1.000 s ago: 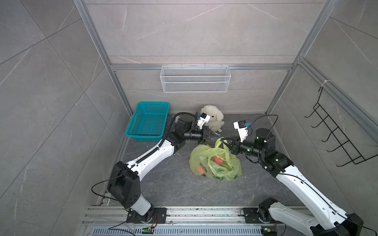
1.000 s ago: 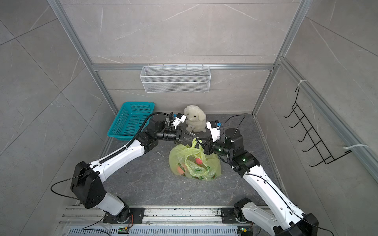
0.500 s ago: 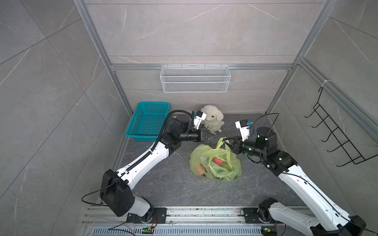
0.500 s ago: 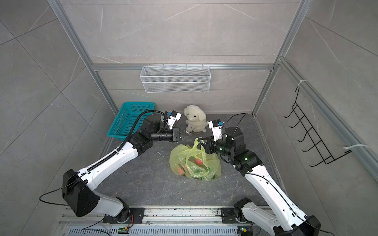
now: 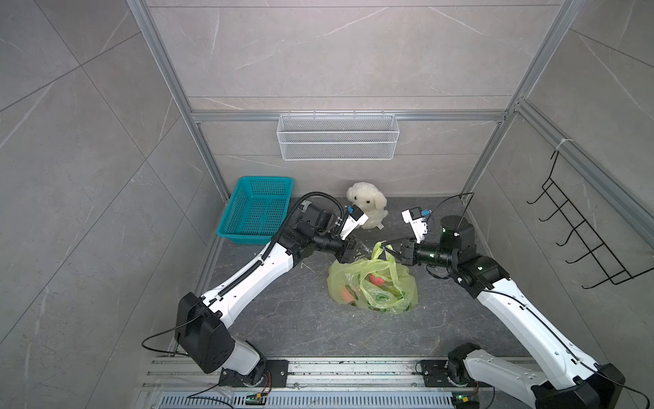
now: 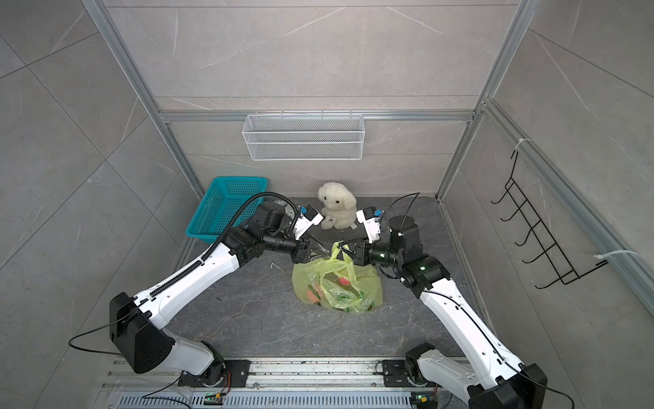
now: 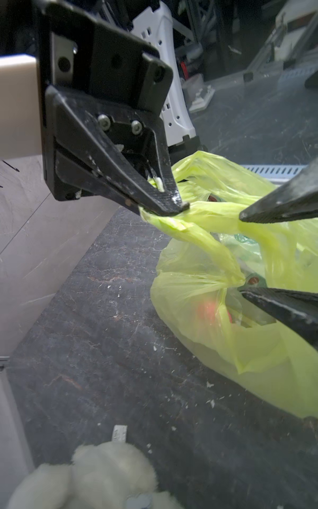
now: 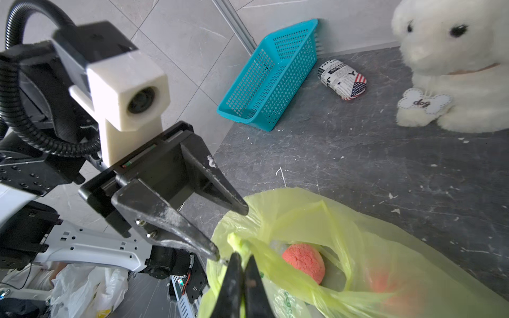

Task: Place the peach into a plastic bag & tie a knot
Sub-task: Cross the plastic bag at the center of the board.

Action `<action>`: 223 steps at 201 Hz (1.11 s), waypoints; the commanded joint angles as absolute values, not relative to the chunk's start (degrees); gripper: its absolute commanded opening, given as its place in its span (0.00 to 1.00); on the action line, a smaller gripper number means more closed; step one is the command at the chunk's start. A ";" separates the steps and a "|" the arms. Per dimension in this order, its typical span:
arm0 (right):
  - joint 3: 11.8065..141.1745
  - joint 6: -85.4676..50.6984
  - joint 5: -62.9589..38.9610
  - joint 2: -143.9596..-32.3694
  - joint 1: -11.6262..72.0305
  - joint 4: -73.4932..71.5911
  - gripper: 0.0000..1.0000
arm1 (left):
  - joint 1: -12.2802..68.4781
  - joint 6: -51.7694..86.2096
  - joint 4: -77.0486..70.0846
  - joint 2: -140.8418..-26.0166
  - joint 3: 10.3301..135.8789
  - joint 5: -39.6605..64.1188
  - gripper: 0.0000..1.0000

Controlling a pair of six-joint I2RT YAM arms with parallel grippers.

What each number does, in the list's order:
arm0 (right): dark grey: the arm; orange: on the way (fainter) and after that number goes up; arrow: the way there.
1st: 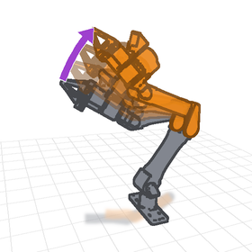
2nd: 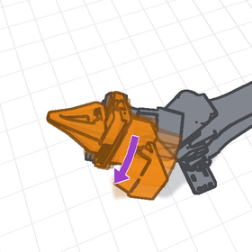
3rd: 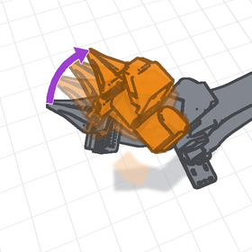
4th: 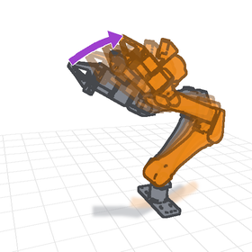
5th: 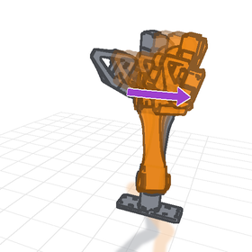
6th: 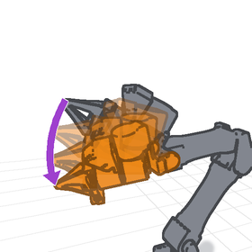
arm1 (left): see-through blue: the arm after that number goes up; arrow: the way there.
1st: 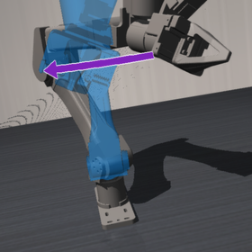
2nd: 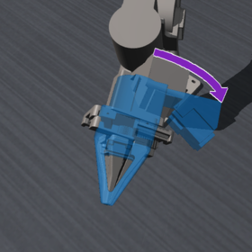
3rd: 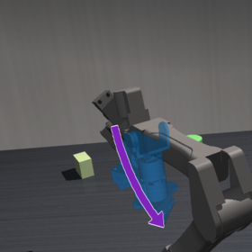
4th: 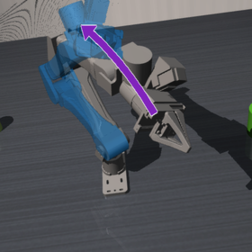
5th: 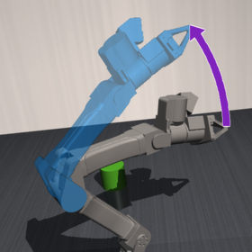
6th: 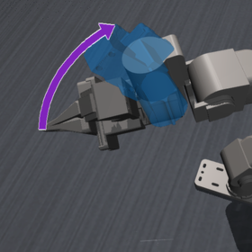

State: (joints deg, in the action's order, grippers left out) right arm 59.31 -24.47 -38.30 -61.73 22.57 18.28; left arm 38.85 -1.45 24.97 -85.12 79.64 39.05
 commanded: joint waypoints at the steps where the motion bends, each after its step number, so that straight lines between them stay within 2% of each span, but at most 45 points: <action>1: 61.61 -23.15 -42.13 -62.40 22.28 19.70 0.05 | 38.85 -12.55 29.21 -87.07 84.74 38.73 0.41; 36: 61.70 -23.51 -42.80 -62.49 22.16 18.88 0.05 | 39.11 -13.04 31.44 -89.04 87.45 44.80 0.40; 68: 61.61 -24.38 -44.20 -62.66 21.80 17.44 0.05 | 39.81 -12.92 31.38 -89.16 87.40 44.46 0.38; 115: 61.79 -24.41 -44.22 -63.96 21.66 17.41 0.05 | 41.03 -8.25 28.93 -91.14 88.72 49.11 0.20; 119: 61.79 -24.43 -44.14 -63.98 21.65 17.48 0.05 | 41.03 -7.84 28.37 -91.14 88.60 49.35 0.17; 132: 61.94 -24.32 -43.83 -63.98 21.67 17.63 0.05 | 41.04 -6.75 26.90 -91.13 88.20 49.75 0.00; 159: 62.23 -24.37 -42.10 -63.42 21.71 18.56 0.08 | 41.04 -5.74 25.70 -90.85 87.11 48.51 0.00; 174: 62.44 -24.46 -40.69 -62.98 21.56 19.70 0.12 | 40.97 -5.32 24.40 -89.83 85.58 46.30 0.00; 187: 62.81 -24.85 -38.67 -62.69 21.45 21.46 0.22 | 40.91 -4.76 21.80 -88.13 83.05 42.89 0.00; 210: 64.44 -25.71 -35.70 -62.73 21.13 26.12 0.34 | 40.77 -4.56 18.70 -85.84 80.13 39.50 0.00; 223: 65.53 -25.52 -34.82 -62.76 21.09 29.22 0.36 | 40.78 -4.57 18.29 -85.36 79.64 38.37 0.00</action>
State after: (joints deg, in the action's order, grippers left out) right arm 62.30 -25.06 -38.28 -63.70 21.45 22.74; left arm 40.64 -5.52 22.94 -88.84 80.18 41.69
